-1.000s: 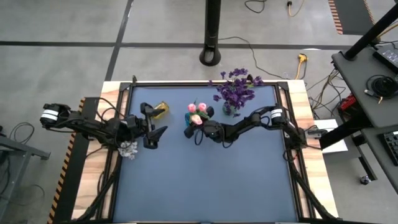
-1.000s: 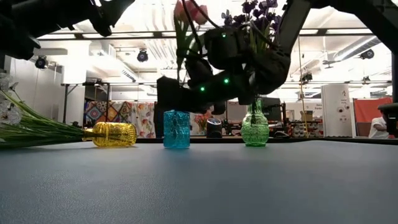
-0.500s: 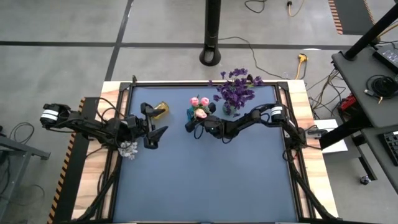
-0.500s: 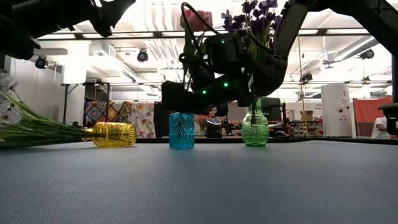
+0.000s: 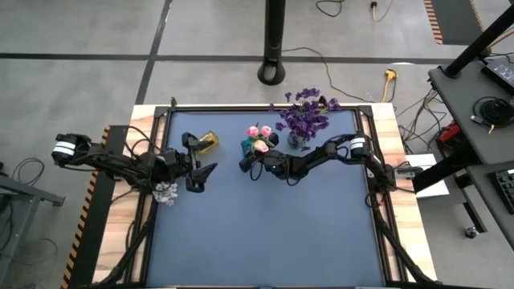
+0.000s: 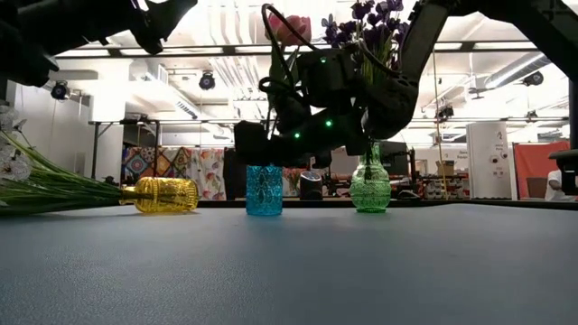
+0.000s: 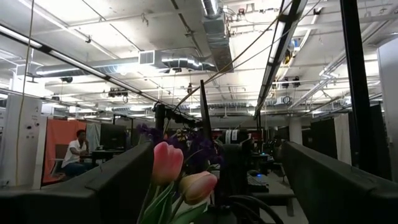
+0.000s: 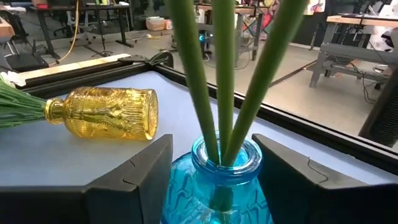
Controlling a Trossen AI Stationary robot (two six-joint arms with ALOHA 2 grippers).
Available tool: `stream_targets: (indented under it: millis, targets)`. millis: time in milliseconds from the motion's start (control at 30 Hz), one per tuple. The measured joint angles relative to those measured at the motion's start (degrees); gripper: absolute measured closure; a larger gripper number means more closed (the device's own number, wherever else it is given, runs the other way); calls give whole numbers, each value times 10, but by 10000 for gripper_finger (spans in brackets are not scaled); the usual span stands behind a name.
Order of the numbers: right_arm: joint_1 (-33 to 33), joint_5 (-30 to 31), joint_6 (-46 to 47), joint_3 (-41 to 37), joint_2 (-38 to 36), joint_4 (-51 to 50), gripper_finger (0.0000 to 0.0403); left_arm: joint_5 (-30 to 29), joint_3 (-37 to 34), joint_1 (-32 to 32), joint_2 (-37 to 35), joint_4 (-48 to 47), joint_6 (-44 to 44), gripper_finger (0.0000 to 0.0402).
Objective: Sort flowers into vase by color
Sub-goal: Put the blue vase with flowers on the table
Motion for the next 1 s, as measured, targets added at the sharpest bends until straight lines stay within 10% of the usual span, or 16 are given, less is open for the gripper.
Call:
stream_targets:
  millis: [1000]
  targets:
    - [25, 26, -53, 1, -5, -39, 88, -14, 0, 0, 0, -13, 0, 70]
